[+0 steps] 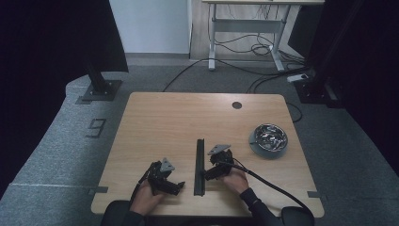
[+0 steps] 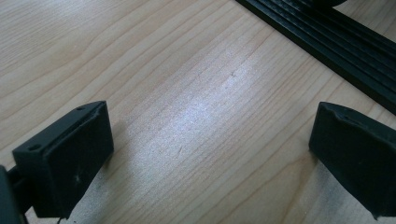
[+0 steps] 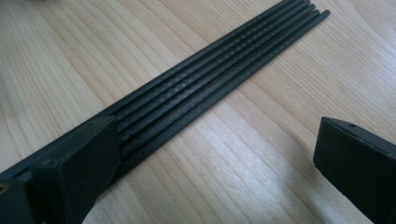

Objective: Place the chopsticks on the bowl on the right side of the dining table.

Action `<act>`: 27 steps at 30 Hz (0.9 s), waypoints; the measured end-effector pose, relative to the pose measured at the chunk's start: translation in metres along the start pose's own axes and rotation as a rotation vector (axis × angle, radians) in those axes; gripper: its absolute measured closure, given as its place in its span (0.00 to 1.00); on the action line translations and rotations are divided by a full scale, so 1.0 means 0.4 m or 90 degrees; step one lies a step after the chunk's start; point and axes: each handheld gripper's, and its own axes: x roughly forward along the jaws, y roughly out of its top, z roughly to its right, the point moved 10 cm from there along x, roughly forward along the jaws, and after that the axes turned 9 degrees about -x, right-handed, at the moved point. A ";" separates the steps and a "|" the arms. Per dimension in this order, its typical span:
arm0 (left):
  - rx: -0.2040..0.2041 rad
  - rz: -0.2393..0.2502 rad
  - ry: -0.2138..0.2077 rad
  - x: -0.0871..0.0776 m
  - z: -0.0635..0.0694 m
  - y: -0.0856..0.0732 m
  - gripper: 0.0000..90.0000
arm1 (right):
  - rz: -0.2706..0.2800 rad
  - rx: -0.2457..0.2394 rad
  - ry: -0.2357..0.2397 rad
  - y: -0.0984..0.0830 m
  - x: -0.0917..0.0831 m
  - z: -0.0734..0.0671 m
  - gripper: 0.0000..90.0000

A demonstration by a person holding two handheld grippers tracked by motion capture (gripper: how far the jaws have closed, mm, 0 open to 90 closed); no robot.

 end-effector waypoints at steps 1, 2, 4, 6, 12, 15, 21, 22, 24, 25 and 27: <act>0.000 0.000 0.000 0.000 0.000 0.000 0.00 | -0.005 -0.001 -0.005 -0.003 -0.001 0.002 0.01; 0.000 0.000 0.000 0.000 0.000 0.000 0.00 | -0.013 -0.007 -0.012 -0.007 0.000 0.005 0.01; 0.000 0.000 0.000 0.000 0.000 0.000 0.00 | -0.019 -0.006 -0.015 -0.013 0.003 0.006 0.00; 0.000 0.000 0.000 0.000 0.000 0.000 0.00 | -0.021 0.002 -0.011 -0.015 0.003 0.006 0.00; 0.000 0.000 0.000 0.000 0.000 0.000 0.00 | -0.024 0.001 -0.013 -0.019 -0.001 0.011 0.00; 0.000 0.000 0.000 0.000 0.000 0.000 0.00 | -0.028 0.002 -0.016 -0.026 -0.006 0.018 0.00; 0.001 0.000 0.000 0.000 0.000 0.000 0.00 | -0.032 0.015 -0.029 -0.050 -0.024 0.048 0.00; 0.001 0.000 0.000 0.000 0.000 0.000 0.00 | -0.031 0.016 -0.031 -0.053 -0.027 0.053 0.00; 0.001 0.000 0.000 0.000 0.000 0.000 0.00 | -0.032 0.018 -0.036 -0.063 -0.034 0.064 0.00; 0.001 0.000 0.000 0.000 0.000 0.000 0.00 | -0.032 0.018 -0.036 -0.063 -0.034 0.064 0.00; 0.001 0.000 0.000 0.000 0.000 0.000 0.00 | -0.033 0.022 -0.039 -0.071 -0.040 0.073 0.00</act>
